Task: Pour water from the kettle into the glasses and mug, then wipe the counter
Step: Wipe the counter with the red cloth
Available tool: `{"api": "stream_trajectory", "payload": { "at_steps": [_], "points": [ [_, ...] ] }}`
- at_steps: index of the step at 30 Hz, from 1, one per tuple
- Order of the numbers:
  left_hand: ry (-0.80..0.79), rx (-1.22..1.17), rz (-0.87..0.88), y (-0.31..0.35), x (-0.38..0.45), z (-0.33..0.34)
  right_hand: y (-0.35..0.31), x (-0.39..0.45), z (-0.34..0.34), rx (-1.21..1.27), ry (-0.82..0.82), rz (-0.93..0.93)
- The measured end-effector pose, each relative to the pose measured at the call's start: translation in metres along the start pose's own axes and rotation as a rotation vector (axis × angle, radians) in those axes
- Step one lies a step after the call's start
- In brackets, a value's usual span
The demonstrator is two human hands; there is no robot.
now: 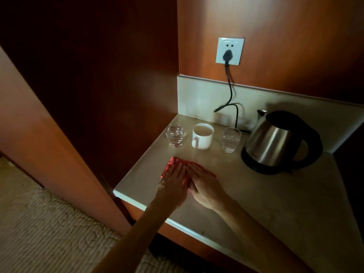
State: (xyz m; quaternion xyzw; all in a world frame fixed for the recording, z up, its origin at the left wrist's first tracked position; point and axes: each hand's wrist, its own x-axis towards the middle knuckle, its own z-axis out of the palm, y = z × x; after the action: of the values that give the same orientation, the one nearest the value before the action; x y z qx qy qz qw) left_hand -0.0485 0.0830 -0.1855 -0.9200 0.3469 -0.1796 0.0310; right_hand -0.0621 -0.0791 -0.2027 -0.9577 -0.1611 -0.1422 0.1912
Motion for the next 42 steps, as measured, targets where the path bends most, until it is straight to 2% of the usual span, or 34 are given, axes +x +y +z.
{"api": "stream_trajectory", "payload": {
  "at_steps": [3,6,8,10,14,17,20,22,26,30,34,36,39,42],
  "points": [
    [-0.054,-0.066,-0.007,0.038,-0.012,-0.005,0.003,-0.047,-0.016,-0.028,-0.018,0.044],
    [-0.044,-0.179,0.045,0.081,-0.012,-0.001,0.016,-0.096,-0.032,-0.058,0.056,0.078],
    [-0.019,-0.219,0.083,0.099,-0.001,0.0,0.03,-0.112,-0.04,-0.079,0.081,0.119],
    [-0.064,-0.22,0.088,0.106,0.022,-0.003,0.046,-0.108,-0.045,-0.105,0.089,0.146],
    [-0.26,-0.108,0.063,0.092,0.063,0.009,0.07,-0.068,-0.047,-0.106,0.107,0.137],
    [-0.235,-0.06,0.026,0.073,0.075,0.011,0.072,-0.036,-0.044,-0.093,0.101,0.112],
    [-0.305,-0.028,-0.009,0.055,0.064,0.007,0.052,-0.02,-0.035,-0.09,0.094,0.097],
    [-0.26,-0.062,-0.016,0.048,0.048,0.0,0.038,-0.024,-0.031,-0.079,0.09,0.082],
    [-0.052,-0.147,0.043,0.063,0.004,-0.009,0.025,-0.068,-0.032,-0.064,0.091,0.015],
    [-0.104,-0.225,0.066,0.096,0.005,-0.008,0.05,-0.097,-0.042,-0.089,0.084,0.028],
    [-0.199,-0.262,0.016,0.103,0.05,-0.006,0.082,-0.081,-0.053,-0.153,0.127,0.056],
    [-0.271,-0.167,0.008,0.096,0.073,0.0,0.088,-0.061,-0.053,-0.143,0.115,0.09],
    [-0.288,-0.051,0.006,0.073,0.084,0.006,0.082,-0.029,-0.045,-0.115,0.076,0.107],
    [-0.237,-0.065,0.032,0.039,0.062,0.0,0.052,-0.01,-0.026,-0.073,0.07,0.08]
  ]
}}
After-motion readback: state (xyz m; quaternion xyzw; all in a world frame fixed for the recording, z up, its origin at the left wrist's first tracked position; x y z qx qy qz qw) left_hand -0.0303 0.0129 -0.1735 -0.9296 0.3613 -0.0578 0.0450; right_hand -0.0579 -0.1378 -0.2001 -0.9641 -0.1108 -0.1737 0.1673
